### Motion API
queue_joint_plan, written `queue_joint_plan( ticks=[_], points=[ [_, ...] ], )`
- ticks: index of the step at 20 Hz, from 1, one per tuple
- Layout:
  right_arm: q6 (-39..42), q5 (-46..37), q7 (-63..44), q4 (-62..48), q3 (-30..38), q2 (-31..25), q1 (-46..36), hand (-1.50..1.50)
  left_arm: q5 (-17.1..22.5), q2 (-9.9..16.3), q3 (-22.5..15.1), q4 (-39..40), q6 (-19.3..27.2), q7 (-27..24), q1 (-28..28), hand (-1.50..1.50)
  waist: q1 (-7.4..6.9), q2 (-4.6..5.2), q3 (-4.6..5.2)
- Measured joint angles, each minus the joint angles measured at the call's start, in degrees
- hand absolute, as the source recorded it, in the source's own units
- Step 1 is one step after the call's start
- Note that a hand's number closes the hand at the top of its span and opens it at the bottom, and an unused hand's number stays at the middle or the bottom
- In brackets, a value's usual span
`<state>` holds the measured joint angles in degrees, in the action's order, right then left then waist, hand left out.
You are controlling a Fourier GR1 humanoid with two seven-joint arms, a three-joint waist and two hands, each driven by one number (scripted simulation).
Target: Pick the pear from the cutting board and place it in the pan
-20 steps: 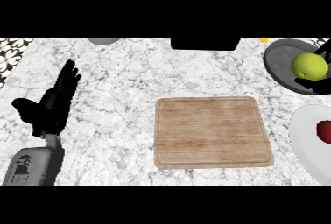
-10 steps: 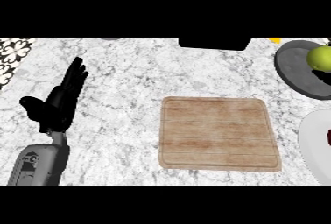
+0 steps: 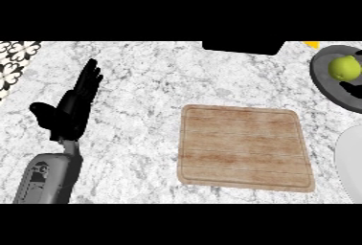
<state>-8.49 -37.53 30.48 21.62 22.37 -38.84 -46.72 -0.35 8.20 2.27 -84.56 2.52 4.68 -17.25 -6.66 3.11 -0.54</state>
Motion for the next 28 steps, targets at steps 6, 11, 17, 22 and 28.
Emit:
queue_joint_plan(
  ticks=[6, 11, 17, 22, 28],
  points=[
    [10.41, 0.48, -0.14, -7.44, -0.06, -0.11, -1.65, -1.5, -0.18, -0.21, -0.37, 0.24, -0.08, 0.09, -0.74, 0.0, -0.6, 0.26, -0.07],
    [13.9, 1.6, 3.49, -9.93, 1.13, -0.77, -2.12, -1.5, -0.03, 0.37, 0.24, 0.46, -0.19, 0.34, -1.25, 0.0, -0.13, 0.12, -0.14],
    [16.29, 7.57, 8.78, -11.53, 7.32, -2.17, -2.09, -1.5, 0.3, 0.72, 1.02, 0.5, -0.15, 0.24, -0.61, 0.0, 0.96, -0.28, -0.18],
    [25.83, 11.99, 11.84, -13.9, 11.53, -5.88, -0.61, -1.5, 0.28, 0.85, 1.65, 0.33, 0.48, 0.68, -0.05, 0.0, 2.42, -0.91, -0.09],
    [35.59, 14.36, 12.46, -14.42, 13.18, -11.09, 3.08, -1.5, 0.59, 1.35, 2.48, 0.42, 0.43, 0.8, 1.11, 0.0, 3.98, -1.48, -0.03]
  ],
)
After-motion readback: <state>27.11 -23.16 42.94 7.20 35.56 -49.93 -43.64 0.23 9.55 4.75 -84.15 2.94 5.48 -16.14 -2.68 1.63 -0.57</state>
